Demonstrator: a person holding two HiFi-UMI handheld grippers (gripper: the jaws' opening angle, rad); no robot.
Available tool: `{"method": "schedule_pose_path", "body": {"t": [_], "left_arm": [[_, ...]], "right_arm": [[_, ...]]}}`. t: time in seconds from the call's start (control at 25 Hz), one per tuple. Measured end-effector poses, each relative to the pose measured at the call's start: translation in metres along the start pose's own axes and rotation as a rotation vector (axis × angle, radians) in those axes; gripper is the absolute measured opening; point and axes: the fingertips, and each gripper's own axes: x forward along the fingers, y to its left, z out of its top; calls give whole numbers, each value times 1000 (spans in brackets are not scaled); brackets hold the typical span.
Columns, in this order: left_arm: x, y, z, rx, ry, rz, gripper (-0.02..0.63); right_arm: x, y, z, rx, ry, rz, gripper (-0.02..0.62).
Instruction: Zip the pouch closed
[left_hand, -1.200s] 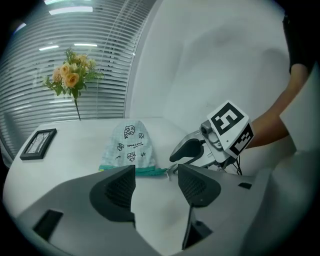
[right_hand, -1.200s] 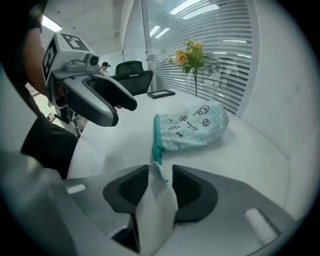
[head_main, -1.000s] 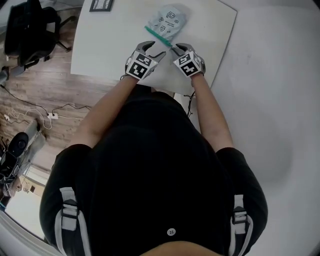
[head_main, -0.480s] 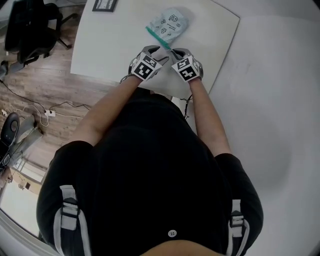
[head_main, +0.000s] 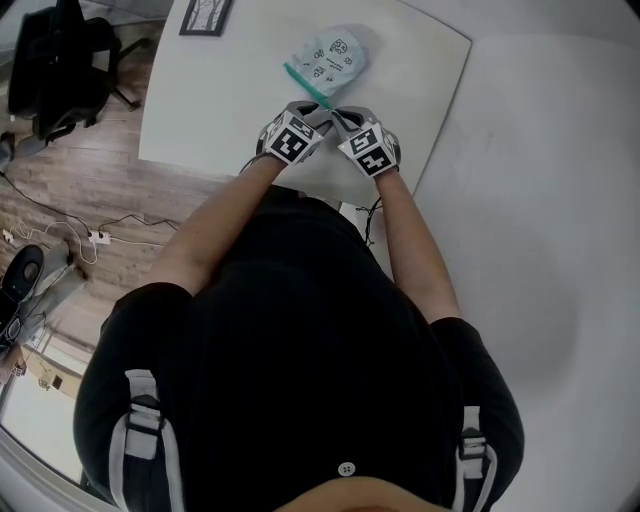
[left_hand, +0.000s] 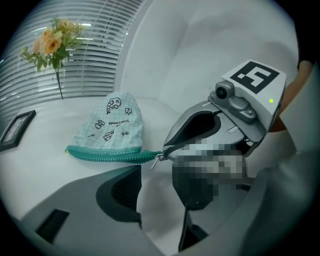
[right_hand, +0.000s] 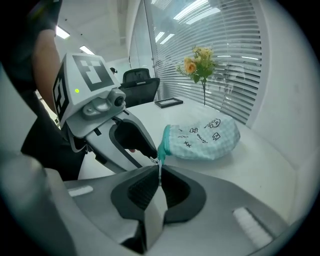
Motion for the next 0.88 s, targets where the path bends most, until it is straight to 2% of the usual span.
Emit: {"method": "schedule_pose_path", "body": {"t": [0.48, 0.88], "left_arm": [[-2, -6, 3, 14, 1, -14, 21], [-10, 1, -4, 27, 58, 28, 9]], "right_arm": [[-3, 6, 3, -17, 1, 10, 26], [0, 15, 2, -50, 34, -6, 25]]}}
